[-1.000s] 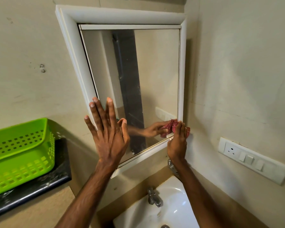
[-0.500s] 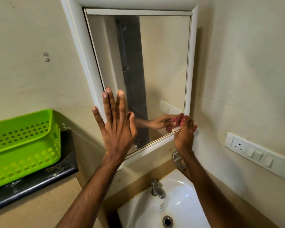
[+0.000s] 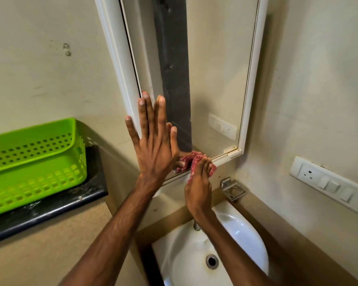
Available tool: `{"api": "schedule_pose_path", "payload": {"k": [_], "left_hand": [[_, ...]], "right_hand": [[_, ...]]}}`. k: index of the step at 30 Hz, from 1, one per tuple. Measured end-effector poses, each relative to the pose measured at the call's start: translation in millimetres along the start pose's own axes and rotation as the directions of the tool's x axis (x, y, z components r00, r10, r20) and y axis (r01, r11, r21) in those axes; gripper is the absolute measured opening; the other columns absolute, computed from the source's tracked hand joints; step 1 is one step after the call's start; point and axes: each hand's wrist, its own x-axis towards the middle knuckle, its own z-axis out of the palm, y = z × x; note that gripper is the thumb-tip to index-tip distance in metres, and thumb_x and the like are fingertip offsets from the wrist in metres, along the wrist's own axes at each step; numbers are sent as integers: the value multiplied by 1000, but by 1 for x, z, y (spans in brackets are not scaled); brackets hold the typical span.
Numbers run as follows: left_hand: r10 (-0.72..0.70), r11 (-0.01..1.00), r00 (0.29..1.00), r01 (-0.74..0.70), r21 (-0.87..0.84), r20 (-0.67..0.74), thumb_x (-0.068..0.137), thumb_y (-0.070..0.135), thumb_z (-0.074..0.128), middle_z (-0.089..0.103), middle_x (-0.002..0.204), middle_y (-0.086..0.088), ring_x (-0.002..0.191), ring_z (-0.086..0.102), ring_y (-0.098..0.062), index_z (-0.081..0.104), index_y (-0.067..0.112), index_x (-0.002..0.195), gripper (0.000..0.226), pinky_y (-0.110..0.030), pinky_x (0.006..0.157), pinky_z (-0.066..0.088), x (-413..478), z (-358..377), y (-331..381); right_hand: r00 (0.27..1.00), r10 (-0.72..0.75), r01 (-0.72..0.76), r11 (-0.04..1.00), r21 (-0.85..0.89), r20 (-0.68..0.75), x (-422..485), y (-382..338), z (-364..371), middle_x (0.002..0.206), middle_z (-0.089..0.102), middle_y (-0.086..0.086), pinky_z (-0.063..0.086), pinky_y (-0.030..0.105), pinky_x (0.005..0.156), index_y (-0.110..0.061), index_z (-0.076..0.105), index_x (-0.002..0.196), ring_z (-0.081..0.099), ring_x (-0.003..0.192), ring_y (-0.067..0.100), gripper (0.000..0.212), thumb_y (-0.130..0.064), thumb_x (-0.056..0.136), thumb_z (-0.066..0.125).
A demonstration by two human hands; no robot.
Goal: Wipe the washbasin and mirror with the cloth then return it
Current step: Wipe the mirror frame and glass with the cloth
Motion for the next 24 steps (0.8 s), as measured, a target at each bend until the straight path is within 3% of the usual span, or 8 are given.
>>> {"api": "schedule_pose_path", "payload": {"k": [8, 12, 15, 18, 20, 22, 23, 24], "left_hand": [[100, 962, 994, -107, -250, -40, 99, 21, 47, -3, 167, -16, 155, -7, -26, 11, 12, 160, 72, -58, 123, -5, -3, -12, -14], [89, 885, 993, -115, -450, -78, 102, 13, 33, -4, 167, -15, 156, -2, -28, 16, 7, 159, 60, -59, 123, 2, -7, -19, -18], [55, 866, 996, -86, -493, -76, 82, -18, 46, 2, 167, -17, 156, -1, -28, 17, 5, 158, 84, -58, 124, 2, -8, -20, -20], [72, 870, 994, -101, -483, -79, 73, -23, 45, 3, 167, -16, 156, 0, -27, 14, 5, 158, 95, -56, 125, 4, -8, -19, -27], [107, 858, 992, -129, -497, -73, 86, -14, 44, 1, 167, -16, 156, 1, -28, 7, 10, 159, 85, -57, 124, 7, -11, -20, -30], [131, 833, 990, -143, -535, -60, 105, 17, 33, -2, 166, -14, 156, 2, -28, 9, 8, 158, 59, -55, 125, 5, -13, -23, -31], [126, 831, 991, -135, -539, -53, 105, 15, 35, -1, 167, -14, 156, 1, -27, 11, 8, 158, 59, -55, 125, 5, -12, -24, -32], [121, 834, 992, -128, -537, -48, 97, -2, 42, 0, 167, -14, 156, 0, -25, 12, 8, 159, 70, -56, 125, 6, -11, -23, -34]], "right_hand": [[980, 177, -180, 983, -29, -95, 46, 16, -12, 169, 21, 22, 50, 52, 111, -5, 15, 162, 32, 152, 44, 103, 1, 82, 80], [999, -12, 14, 998, 59, -31, -26, -20, 15, 171, 14, 19, 50, 43, 111, -6, 15, 164, 30, 153, 42, 104, 5, 80, 75], [969, -243, 237, 965, 110, 45, -78, -42, 37, 169, 15, 19, 61, 45, 97, -9, 17, 161, 31, 152, 39, 114, 10, 69, 81], [954, -291, 281, 951, 131, 66, -77, -34, 40, 172, 10, 15, 62, 46, 95, -12, 13, 163, 22, 156, 37, 113, 11, 72, 76], [966, -255, 254, 966, 41, 31, -57, -19, 31, 174, 8, 12, 57, 45, 104, -13, 10, 165, 15, 158, 36, 109, 9, 78, 72], [987, -152, 150, 988, -44, -58, -23, 0, 18, 173, 10, 13, 48, 39, 111, -10, 11, 165, 15, 158, 37, 101, 8, 84, 68], [991, -79, 74, 996, -58, -104, -5, 8, 11, 172, 13, 15, 48, 40, 112, -8, 13, 164, 16, 158, 38, 96, 9, 86, 66], [991, -10, 3, 999, -52, -131, 12, 14, 5, 172, 15, 17, 47, 46, 114, -5, 14, 164, 16, 158, 40, 94, 9, 87, 67]]}}
